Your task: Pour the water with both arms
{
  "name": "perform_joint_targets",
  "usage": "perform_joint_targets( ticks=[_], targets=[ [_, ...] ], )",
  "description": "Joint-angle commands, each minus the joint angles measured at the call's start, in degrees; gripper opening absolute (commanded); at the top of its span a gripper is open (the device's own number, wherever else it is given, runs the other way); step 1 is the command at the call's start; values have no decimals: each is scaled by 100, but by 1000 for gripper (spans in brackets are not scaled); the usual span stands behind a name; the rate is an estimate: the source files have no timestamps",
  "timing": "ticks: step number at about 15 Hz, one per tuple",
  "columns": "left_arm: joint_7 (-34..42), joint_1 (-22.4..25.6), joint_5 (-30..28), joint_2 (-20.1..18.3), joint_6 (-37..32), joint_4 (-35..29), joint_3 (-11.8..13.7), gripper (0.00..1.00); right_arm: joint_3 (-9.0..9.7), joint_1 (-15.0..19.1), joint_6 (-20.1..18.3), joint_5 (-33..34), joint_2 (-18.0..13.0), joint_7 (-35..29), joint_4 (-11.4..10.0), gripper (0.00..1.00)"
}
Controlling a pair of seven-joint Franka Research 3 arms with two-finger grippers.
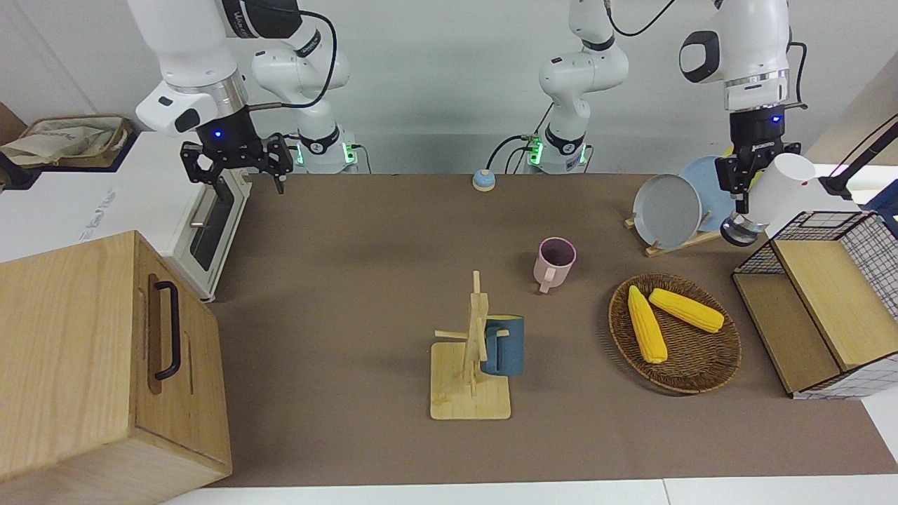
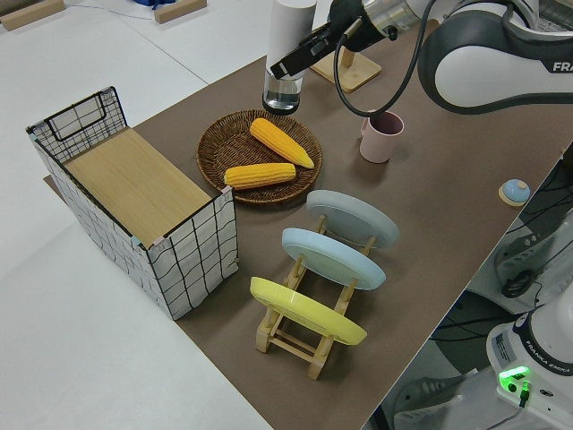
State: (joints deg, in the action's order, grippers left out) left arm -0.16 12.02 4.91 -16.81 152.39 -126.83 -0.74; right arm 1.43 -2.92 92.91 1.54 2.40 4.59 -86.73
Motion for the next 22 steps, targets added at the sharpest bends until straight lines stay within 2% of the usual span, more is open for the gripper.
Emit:
perform_joint_targets(
  ticks=[1, 4, 7, 9, 13, 15, 17, 22],
  targets=[
    [25, 300, 107, 494, -112, 886, -23, 0, 6, 11, -27, -13, -20, 51, 25, 990],
    [191, 405, 37, 950, -358, 1536, -5, 0, 6, 11, -27, -13, -20, 51, 25, 990],
    [341, 511, -68, 1250, -350, 1811, 12, 0, 6, 11, -27, -13, -20, 51, 25, 990],
    [813, 660, -480, 1443, -289, 1890, 12, 0, 6, 11, -27, -13, -20, 51, 25, 990],
    [2253, 977, -1745, 1777, -324, 2259, 65, 0, 6, 11, -27, -13, -20, 51, 25, 992],
    [2922, 1091, -2334, 1927, -315, 2338, 196, 0, 6, 11, -27, -13, -20, 51, 25, 990],
    [3450, 1222, -2634, 2094, -315, 2435, 302, 0, 6, 11, -27, -13, -20, 51, 25, 990],
    [4682, 1478, -3645, 2577, -324, 2751, 302, 0, 6, 11, -27, -13, -20, 51, 25, 990]
  ],
)
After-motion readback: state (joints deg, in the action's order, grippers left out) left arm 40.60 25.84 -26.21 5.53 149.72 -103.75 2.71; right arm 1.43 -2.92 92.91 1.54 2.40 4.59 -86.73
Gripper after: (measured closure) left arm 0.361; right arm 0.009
